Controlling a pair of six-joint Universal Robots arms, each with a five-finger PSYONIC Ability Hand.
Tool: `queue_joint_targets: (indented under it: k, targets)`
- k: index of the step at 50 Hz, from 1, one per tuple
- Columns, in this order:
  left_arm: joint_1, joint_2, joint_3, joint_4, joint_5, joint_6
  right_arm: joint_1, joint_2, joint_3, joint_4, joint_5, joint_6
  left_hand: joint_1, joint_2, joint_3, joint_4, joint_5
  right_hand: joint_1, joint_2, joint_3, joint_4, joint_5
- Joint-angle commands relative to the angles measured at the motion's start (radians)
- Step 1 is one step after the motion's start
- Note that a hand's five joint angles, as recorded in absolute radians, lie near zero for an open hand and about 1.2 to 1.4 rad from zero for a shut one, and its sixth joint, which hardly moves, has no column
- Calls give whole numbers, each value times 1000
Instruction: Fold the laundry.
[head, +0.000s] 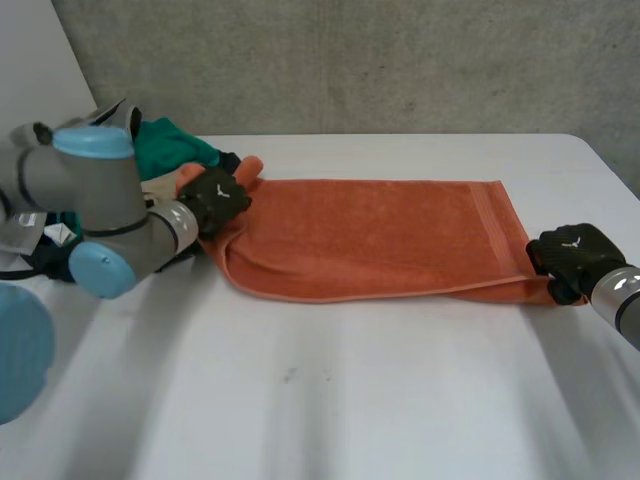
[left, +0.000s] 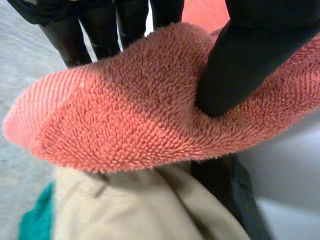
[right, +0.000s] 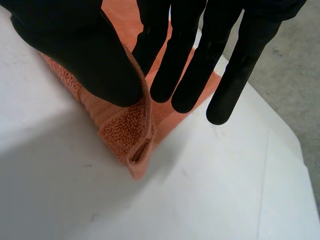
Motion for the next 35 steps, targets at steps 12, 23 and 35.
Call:
queue_joint_targets:
  k: [12,23,35]
  targets:
    - [88,692,-742,105,-2,-397,-82,-281,-62,398,49,-223,297,203,217,216,283,275,224,206,197,227]
    - [74,689,-922,122,-8,-425,-71,-358,1,593,52,-363,297,203,217,216,283,275,224,206,197,227]
    - [-36,321,-361,319,-114,-430,68,-15,-358,377,178,-268,297,203,217,216,283,275,224,206,197,227]
